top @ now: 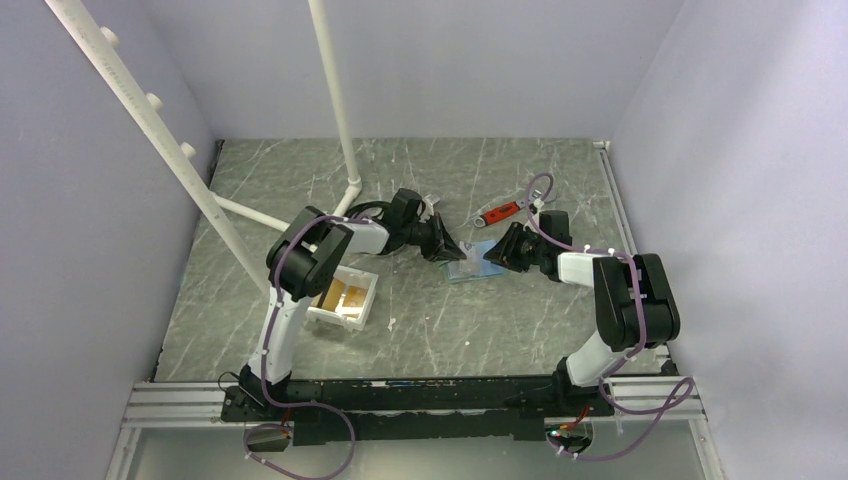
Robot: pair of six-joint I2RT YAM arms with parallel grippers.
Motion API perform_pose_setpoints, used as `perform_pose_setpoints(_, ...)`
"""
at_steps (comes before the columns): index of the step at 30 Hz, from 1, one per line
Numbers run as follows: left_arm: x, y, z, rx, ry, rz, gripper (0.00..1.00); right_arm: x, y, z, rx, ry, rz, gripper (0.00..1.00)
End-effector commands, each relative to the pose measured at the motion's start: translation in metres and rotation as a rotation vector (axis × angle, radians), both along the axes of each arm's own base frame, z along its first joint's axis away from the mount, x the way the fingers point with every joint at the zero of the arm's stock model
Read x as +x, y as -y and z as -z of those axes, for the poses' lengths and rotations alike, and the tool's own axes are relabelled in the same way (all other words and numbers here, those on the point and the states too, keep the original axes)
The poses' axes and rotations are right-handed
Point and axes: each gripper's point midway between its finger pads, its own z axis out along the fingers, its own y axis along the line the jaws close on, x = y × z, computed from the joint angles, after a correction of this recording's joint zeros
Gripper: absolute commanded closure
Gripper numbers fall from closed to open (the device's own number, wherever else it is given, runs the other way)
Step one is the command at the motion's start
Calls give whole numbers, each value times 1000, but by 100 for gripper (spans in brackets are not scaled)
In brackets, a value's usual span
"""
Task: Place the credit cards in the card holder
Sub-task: Insert the credit card into the card holder.
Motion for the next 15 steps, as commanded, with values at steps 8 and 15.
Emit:
perform_pose_setpoints(8, 12, -2, 3, -20, 51, -132, 100, -3, 13, -1, -55, -13, 39, 63)
perform_pose_setpoints(15, 14, 1, 6, -49, 42, -144, 100, -14, 15, 11, -50, -55, 42, 64)
